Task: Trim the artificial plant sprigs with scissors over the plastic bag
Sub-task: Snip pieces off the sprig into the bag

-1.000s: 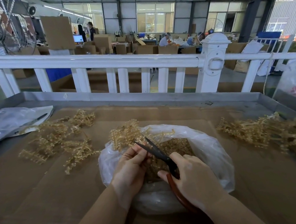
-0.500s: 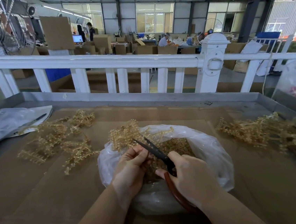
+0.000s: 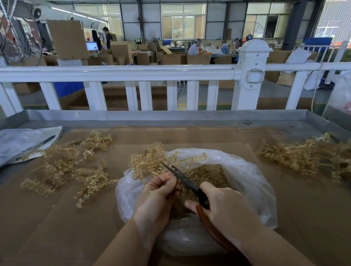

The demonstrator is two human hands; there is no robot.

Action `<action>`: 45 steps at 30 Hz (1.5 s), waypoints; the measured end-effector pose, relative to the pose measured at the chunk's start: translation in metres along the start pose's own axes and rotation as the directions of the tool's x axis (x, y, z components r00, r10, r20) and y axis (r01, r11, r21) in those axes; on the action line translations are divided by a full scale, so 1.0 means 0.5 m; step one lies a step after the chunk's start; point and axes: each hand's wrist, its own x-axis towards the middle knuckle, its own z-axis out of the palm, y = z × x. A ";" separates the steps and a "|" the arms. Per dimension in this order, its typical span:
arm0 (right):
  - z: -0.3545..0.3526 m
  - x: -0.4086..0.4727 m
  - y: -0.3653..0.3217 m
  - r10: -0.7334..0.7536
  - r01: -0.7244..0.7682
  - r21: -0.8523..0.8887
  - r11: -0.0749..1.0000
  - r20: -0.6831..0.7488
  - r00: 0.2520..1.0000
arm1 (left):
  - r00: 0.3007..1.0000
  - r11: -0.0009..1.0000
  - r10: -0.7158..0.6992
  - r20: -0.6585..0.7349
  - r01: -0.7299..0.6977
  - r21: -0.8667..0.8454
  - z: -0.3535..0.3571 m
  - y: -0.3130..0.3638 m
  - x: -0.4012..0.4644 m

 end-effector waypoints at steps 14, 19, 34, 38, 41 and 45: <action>-0.003 0.004 -0.002 0.041 -0.041 0.018 0.999 0.023 0.999 | 1.000 1.000 0.011 -0.009 -0.010 0.030 -0.003 -0.007 0.006; -0.007 0.002 -0.002 0.062 -0.063 0.089 0.994 0.020 0.998 | 1.000 0.999 -0.005 0.015 0.004 0.041 -0.002 -0.003 0.003; -0.010 0.013 -0.008 0.088 -0.093 0.153 0.984 0.041 0.995 | 0.997 0.994 -0.047 0.068 0.040 0.098 -0.007 -0.005 0.003; -0.016 0.008 -0.007 0.108 -0.093 0.205 0.974 -0.064 0.992 | 0.998 0.999 -0.027 0.058 0.024 0.040 -0.005 -0.005 0.004; -0.022 0.010 -0.001 0.171 -0.117 0.311 0.943 -0.153 0.973 | 1.000 1.000 -0.009 0.017 0.010 -0.011 -0.002 -0.003 0.005; -0.023 0.019 0.011 0.236 -0.174 0.344 0.923 -0.147 0.961 | 1.000 0.999 0.004 0.020 -0.003 -0.051 0.005 0.002 0.003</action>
